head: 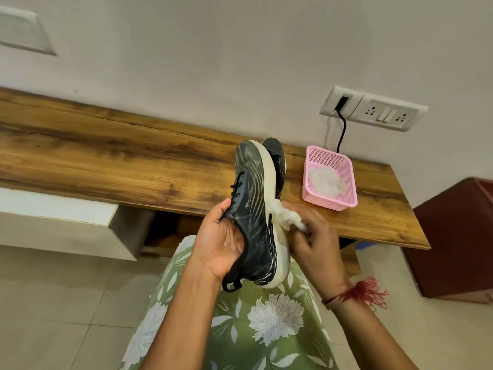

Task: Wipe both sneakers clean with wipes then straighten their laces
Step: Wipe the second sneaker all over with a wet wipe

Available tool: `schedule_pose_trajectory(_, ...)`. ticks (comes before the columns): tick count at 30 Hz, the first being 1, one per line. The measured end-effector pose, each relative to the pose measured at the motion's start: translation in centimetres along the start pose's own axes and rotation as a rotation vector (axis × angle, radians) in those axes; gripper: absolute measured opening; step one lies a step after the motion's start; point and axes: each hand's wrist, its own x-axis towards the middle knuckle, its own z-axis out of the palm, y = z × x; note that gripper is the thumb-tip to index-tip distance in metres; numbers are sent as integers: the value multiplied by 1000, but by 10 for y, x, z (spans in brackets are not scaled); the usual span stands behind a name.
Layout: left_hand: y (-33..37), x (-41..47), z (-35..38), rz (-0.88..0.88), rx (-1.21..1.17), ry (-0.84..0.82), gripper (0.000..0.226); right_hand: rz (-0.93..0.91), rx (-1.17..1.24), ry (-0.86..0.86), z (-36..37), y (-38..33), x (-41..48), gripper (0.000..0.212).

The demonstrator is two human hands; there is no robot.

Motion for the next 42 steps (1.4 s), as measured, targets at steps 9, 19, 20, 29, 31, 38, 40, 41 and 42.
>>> schedule_pose_trajectory(9, 3, 0, -2, 21, -23, 54, 46, -176, -104, -151, 2, -6, -20, 46)
schedule_pose_trajectory(19, 1, -1, 1, 0, -43, 84, 47, -154, -106, -128, 2, -4, -24, 43)
schedule_pose_trajectory(20, 0, 0, -1, -2, -52, 89, 47, -138, -103, -104, 1, -4, -21, 45)
schedule_pose_trajectory(29, 0, 0, -1, 37, -86, 144, 45, -248, -198, -164, -2, -6, -34, 53)
schedule_pose_trajectory(31, -2, 1, 0, 40, -93, 152, 46, -213, -160, -132, 4, -9, -30, 54)
schedule_pose_trajectory(38, 0, 1, 1, 72, -135, 155, 45, -309, -252, -141, 4, -9, -50, 59)
schedule_pose_trajectory(40, -1, 0, 3, 65, -144, 155, 46, -250, -223, -96, 5, -11, -45, 59)
schedule_pose_trajectory(41, -2, -1, 5, 67, -141, 155, 46, -252, -235, -101, 8, -13, -49, 59)
schedule_pose_trajectory(42, -2, -2, 6, 73, -136, 158, 45, -270, -263, -116, 11, -14, -56, 59)
